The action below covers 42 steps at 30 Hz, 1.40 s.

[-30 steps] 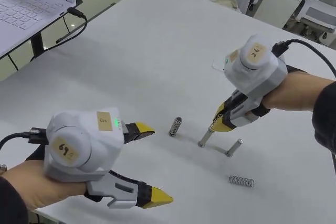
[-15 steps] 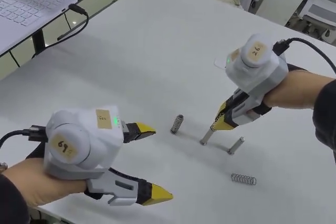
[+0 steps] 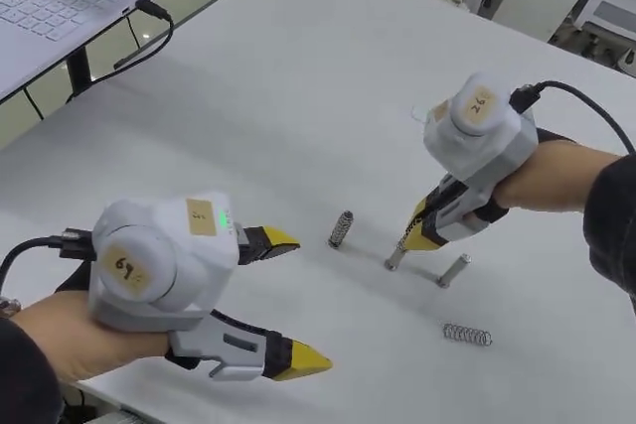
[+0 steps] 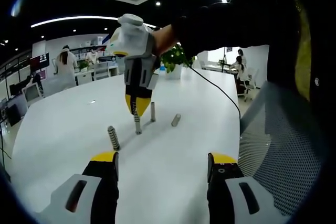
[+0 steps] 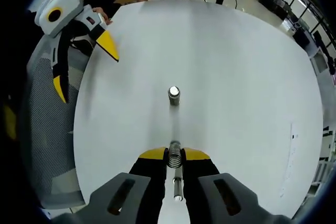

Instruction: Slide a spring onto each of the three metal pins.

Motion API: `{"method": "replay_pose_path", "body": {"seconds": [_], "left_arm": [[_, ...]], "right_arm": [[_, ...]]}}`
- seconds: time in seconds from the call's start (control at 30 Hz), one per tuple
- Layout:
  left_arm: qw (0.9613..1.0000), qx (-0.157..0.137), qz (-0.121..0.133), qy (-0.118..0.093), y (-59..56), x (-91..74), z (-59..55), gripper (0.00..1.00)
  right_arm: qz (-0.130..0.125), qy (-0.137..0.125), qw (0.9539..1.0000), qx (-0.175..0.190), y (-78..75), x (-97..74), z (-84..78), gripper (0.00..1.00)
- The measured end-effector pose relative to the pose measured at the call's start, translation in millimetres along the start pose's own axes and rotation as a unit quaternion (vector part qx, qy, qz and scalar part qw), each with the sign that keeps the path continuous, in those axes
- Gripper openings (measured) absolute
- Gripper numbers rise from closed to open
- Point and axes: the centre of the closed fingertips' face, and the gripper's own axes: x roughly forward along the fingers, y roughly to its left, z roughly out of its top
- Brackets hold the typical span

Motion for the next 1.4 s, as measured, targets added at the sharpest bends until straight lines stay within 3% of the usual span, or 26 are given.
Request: {"method": "replay_pose_path", "body": {"seconds": [0.67,0.97,1.17,1.4], "left_arm": [[1.0000,-0.002,0.001,0.003,0.9,-0.1,-1.5,0.64],[1.0000,-0.004,0.000,0.004,0.4,0.6,-1.8,0.63],[1.0000,-0.005,0.000,0.004,0.3,0.3,-2.1,0.63],[1.0000,-0.001,-0.002,0.004,-0.6,0.6,0.9,0.63]], "right_arm": [[-0.001,0.012,0.9999,0.005,1.6,28.2,-9.0,0.08],[0.001,0.006,1.0000,0.008,0.5,28.9,-6.8,0.09],[0.003,0.001,1.0000,0.008,2.3,28.4,-5.1,0.15],[-0.008,-0.016,0.9997,0.017,0.2,15.5,-4.6,0.21]]}}
